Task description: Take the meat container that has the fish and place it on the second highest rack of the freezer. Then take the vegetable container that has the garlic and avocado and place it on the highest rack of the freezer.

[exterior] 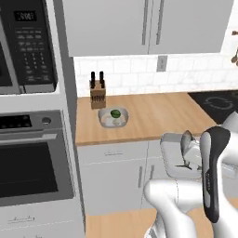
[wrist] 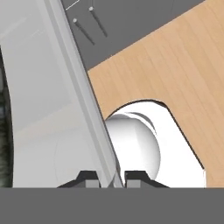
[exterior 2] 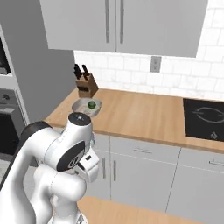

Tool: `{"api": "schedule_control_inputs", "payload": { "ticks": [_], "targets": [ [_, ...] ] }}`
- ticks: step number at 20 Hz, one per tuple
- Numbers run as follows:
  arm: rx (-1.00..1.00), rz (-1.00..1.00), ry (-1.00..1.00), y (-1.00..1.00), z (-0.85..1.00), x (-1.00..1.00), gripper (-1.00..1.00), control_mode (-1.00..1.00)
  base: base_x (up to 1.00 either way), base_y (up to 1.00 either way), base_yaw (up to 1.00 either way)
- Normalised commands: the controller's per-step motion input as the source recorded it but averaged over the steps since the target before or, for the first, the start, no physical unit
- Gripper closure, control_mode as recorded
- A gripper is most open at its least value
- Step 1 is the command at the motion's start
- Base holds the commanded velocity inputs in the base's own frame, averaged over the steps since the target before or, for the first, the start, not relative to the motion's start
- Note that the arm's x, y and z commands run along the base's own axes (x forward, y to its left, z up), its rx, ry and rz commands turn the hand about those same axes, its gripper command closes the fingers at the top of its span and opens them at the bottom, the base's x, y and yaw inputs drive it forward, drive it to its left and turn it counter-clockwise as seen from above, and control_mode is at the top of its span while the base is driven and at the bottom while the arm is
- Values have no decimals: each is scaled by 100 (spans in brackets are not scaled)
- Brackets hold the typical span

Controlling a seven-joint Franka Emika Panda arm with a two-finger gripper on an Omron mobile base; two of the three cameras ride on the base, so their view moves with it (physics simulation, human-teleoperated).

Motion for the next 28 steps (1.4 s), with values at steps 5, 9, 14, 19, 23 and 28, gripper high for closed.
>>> {"api": "schedule_control_inputs", "payload": {
  "ticks": [5,9,14,19,23,28],
  "targets": [
    [0,0,0,0,0,0,100,100,-9,100,8],
    [0,0,0,0,0,0,100,100,-1,100,0],
    [0,0,0,0,0,0,100,100,-10,100,2],
    [0,0,0,0,0,0,100,100,-51,100,7],
    [0,0,0,0,0,0,100,100,-34,100,7],
    [0,0,0,0,0,0,100,100,-1,100,2]
  ]
}}
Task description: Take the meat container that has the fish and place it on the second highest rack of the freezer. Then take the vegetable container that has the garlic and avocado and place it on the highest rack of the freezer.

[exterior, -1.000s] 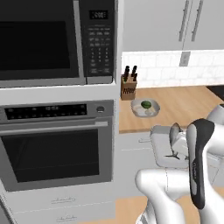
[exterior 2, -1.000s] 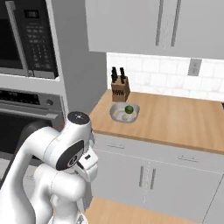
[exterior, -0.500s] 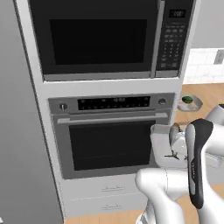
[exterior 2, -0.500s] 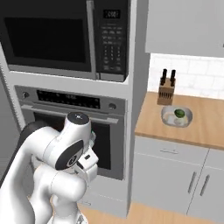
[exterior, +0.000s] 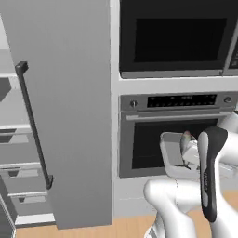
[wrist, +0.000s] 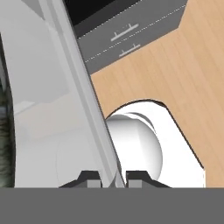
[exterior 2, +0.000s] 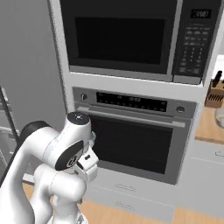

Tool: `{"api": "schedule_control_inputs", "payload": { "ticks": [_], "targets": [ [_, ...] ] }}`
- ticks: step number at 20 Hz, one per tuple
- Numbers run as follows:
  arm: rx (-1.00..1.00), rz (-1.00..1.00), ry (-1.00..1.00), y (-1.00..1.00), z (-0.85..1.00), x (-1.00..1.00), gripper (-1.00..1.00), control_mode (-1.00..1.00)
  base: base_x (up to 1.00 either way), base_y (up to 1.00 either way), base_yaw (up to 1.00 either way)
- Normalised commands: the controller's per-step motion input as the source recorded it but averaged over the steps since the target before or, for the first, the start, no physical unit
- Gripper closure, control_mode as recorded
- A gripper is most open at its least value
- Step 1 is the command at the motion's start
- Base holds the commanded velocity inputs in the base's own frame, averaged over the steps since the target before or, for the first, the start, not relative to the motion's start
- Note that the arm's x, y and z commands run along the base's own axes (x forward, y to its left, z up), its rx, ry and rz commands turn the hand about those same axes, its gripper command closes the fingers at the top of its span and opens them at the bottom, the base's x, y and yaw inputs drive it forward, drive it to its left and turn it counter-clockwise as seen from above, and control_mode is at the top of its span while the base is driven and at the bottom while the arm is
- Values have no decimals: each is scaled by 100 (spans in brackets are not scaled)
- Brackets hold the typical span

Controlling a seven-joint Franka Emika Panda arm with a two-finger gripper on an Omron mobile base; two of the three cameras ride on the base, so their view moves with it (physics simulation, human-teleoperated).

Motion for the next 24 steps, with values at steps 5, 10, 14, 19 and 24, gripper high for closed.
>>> {"api": "schedule_control_inputs", "payload": {
  "ticks": [5,10,14,19,24],
  "targets": [
    [0,0,0,0,0,0,100,100,0,100,1],
    [0,0,0,0,0,0,100,100,0,100,3],
    [0,0,0,0,0,0,100,100,11,97,3],
    [0,0,0,0,0,0,100,100,0,38,19],
    [0,0,0,0,0,0,100,100,32,25,10]
  ]
}}
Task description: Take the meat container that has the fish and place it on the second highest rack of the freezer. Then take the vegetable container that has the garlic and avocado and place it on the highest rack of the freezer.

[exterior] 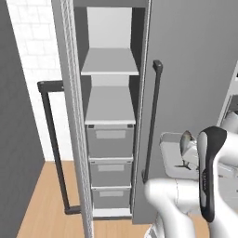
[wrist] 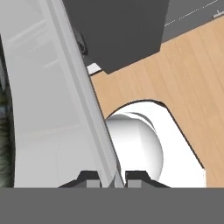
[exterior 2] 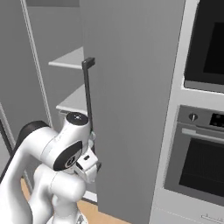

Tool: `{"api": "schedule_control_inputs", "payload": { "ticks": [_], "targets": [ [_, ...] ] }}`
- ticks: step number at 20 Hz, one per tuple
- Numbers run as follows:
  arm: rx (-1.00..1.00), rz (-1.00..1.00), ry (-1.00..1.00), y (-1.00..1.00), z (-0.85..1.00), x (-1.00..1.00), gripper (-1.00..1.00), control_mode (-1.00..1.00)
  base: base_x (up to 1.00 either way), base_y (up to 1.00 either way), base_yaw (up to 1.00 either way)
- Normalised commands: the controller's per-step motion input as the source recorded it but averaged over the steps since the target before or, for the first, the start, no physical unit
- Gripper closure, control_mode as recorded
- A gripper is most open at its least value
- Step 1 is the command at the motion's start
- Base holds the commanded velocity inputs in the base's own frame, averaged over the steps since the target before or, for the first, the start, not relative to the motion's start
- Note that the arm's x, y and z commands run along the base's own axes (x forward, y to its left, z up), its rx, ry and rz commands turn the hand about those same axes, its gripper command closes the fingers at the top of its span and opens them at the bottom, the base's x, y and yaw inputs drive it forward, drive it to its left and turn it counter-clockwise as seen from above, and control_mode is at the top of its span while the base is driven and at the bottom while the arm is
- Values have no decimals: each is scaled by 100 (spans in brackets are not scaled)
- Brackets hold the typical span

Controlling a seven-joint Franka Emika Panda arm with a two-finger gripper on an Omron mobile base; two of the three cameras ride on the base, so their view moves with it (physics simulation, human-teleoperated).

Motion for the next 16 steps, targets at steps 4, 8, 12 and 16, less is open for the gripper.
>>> {"api": "schedule_control_inputs", "payload": {
  "ticks": [4,8,12,16],
  "targets": [
    [0,0,0,0,0,0,100,100,24,51,7],
    [0,0,0,0,0,0,100,100,17,67,0],
    [0,0,0,0,0,0,100,100,58,24,0],
    [0,0,0,0,0,0,100,100,66,0,0]
  ]
}}
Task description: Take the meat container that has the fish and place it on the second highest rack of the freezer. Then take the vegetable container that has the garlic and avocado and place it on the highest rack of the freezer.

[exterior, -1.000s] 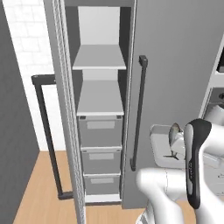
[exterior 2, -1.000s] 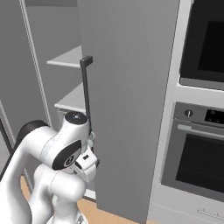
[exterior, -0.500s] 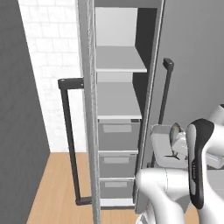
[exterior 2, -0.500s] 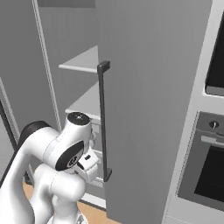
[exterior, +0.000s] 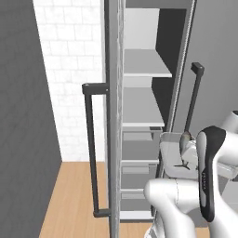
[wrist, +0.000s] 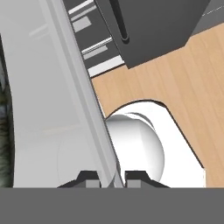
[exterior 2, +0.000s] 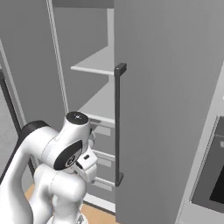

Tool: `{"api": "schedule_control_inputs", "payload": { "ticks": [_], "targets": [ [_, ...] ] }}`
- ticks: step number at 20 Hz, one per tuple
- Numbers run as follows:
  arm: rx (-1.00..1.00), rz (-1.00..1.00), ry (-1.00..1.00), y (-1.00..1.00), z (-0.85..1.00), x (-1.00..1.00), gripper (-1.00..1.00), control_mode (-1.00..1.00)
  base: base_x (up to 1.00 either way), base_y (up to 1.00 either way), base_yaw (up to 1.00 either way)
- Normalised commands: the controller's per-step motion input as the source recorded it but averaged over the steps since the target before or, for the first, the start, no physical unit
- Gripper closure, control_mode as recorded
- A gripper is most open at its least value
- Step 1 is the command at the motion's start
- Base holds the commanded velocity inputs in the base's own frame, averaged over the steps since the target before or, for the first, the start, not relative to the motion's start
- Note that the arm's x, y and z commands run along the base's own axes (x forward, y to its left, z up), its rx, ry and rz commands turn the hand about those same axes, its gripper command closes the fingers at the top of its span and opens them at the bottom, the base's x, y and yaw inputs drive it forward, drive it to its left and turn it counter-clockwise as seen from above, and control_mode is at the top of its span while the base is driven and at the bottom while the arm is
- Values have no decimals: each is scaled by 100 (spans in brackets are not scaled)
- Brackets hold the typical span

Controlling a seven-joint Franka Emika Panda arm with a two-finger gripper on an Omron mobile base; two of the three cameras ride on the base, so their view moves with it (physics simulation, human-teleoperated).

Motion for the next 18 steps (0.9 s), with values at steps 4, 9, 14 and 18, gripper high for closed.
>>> {"api": "schedule_control_inputs", "payload": {
  "ticks": [4,9,14,18],
  "targets": [
    [0,0,0,0,0,0,100,100,62,0,0],
    [0,0,0,0,0,0,100,100,68,-1,0],
    [0,0,0,0,0,0,100,100,67,-13,-2],
    [0,0,0,0,0,0,100,100,35,-5,-1]
  ]
}}
